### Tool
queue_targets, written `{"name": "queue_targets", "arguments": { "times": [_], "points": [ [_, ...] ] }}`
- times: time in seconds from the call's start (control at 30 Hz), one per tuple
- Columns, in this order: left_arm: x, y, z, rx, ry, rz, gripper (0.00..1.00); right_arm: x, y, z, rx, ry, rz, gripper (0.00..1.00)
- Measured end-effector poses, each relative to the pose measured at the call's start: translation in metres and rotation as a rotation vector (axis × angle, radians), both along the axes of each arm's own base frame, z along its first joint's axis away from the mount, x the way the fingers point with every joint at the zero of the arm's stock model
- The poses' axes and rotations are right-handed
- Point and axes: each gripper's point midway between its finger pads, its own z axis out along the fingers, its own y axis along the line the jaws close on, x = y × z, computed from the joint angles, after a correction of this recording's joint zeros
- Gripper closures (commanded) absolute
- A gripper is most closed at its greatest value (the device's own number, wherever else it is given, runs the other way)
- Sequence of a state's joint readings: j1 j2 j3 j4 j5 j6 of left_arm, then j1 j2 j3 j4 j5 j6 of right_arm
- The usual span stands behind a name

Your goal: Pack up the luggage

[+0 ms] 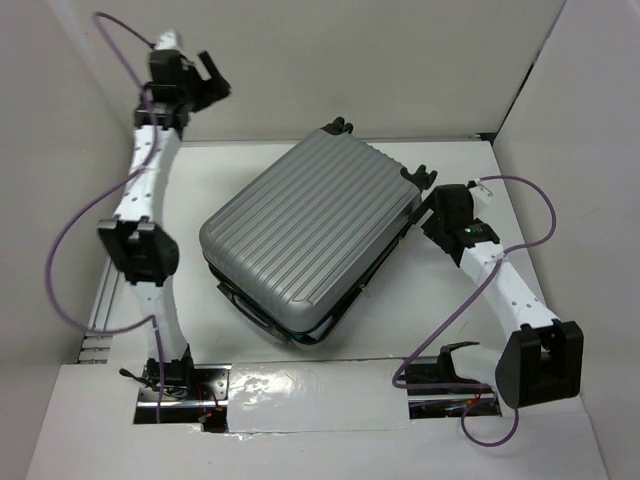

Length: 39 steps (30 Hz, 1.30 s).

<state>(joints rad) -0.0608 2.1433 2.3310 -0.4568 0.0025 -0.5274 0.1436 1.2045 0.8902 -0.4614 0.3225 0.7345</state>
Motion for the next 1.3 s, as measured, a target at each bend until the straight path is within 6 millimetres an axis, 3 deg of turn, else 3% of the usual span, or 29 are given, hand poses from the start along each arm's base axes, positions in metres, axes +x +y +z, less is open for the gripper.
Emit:
{"name": "queue_targets", "arguments": {
  "times": [0.03, 0.1, 0.13, 0.2, 0.3, 0.43, 0.5, 0.63, 0.73, 0.83, 0.97, 1.3],
  "points": [
    [-0.015, 0.021, 0.029, 0.002, -0.038, 0.039, 0.00, -0.001, 0.000, 0.004, 0.000, -0.011, 0.003, 0.04],
    [-0.050, 0.052, 0.066, 0.008, -0.077, 0.109, 0.00, -0.002, -0.001, 0.013, -0.004, -0.041, 0.001, 0.04],
    [-0.070, 0.060, 0.077, 0.012, -0.085, 0.140, 0.00, -0.003, -0.003, 0.018, -0.009, -0.055, -0.002, 0.04],
    [-0.113, 0.063, 0.079, 0.003, -0.053, 0.173, 0.00, -0.006, -0.007, 0.029, -0.022, -0.087, -0.016, 0.04],
    [-0.169, 0.051, 0.043, -0.031, 0.049, 0.181, 0.00, -0.010, -0.016, 0.043, -0.055, -0.130, -0.042, 0.02],
    [-0.261, 0.035, -0.071, -0.072, 0.333, 0.211, 0.00, -0.007, -0.021, 0.060, -0.099, -0.160, -0.036, 0.01],
    [-0.304, 0.033, -0.109, -0.094, 0.434, 0.259, 0.03, 0.002, -0.021, 0.074, -0.109, -0.181, -0.030, 0.01],
    [-0.344, 0.036, -0.110, -0.176, 0.385, 0.319, 0.10, 0.030, -0.017, 0.106, -0.122, -0.252, -0.010, 0.01],
    [-0.370, 0.029, -0.114, -0.216, 0.372, 0.311, 0.16, 0.047, -0.014, 0.111, -0.133, -0.263, 0.016, 0.01],
    [-0.381, 0.028, -0.117, -0.250, 0.382, 0.336, 0.16, 0.065, -0.008, 0.115, -0.147, -0.265, 0.056, 0.01],
    [-0.394, 0.031, -0.117, -0.276, 0.395, 0.373, 0.06, 0.089, 0.000, 0.122, -0.157, -0.270, 0.106, 0.01],
    [-0.428, 0.058, -0.102, -0.149, 0.499, 0.493, 0.04, 0.097, 0.008, 0.117, -0.163, -0.268, 0.169, 0.01]
  ]
}}
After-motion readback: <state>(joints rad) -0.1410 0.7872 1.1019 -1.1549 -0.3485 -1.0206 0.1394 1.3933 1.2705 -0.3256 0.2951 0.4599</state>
